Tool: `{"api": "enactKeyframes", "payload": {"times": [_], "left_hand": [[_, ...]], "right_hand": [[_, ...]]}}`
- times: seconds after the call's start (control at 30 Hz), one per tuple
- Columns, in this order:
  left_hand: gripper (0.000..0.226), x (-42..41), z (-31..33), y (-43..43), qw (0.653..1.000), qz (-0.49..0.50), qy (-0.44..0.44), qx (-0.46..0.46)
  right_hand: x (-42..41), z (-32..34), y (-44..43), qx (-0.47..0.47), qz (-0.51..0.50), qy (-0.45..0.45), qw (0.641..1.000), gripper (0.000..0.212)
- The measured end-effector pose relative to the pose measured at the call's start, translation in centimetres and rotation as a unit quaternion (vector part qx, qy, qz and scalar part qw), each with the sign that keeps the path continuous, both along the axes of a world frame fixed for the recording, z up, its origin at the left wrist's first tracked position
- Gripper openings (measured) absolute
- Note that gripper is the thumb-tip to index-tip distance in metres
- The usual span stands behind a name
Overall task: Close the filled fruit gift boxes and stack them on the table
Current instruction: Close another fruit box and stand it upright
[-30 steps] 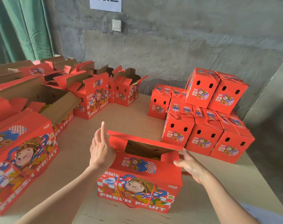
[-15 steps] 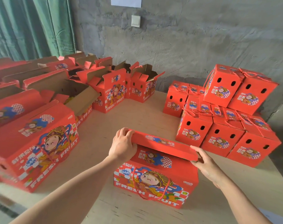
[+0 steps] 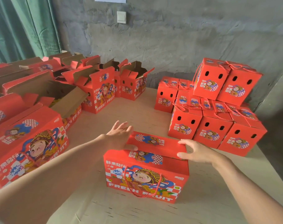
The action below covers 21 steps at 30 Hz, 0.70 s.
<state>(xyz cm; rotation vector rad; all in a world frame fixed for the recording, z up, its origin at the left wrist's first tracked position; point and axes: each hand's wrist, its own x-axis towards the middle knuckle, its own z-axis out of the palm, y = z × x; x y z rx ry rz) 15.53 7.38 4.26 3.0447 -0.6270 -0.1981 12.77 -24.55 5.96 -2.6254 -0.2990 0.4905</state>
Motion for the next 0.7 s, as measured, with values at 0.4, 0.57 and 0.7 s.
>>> {"api": "enactKeyframes", "payload": {"times": [0.4, 0.57, 0.7], "left_hand": [[0.085, 1.5, -1.7, 0.4, 0.999, -0.034, -0.025, 0.011], [0.090, 1.4, -1.5, 0.3, 0.999, -0.035, -0.018, 0.021], [0.107, 1.3, -0.6, 0.4, 0.996, -0.069, -0.012, 0.052]], "right_hand": [[-0.3, -3.8, 0.2, -0.079, 0.058, -0.158, 0.983, 0.048], [-0.2, -4.1, 0.2, -0.092, 0.067, -0.182, 0.977, 0.049], [-0.3, -4.0, 0.0, -0.093, 0.073, -0.188, 0.975, 0.050]]}}
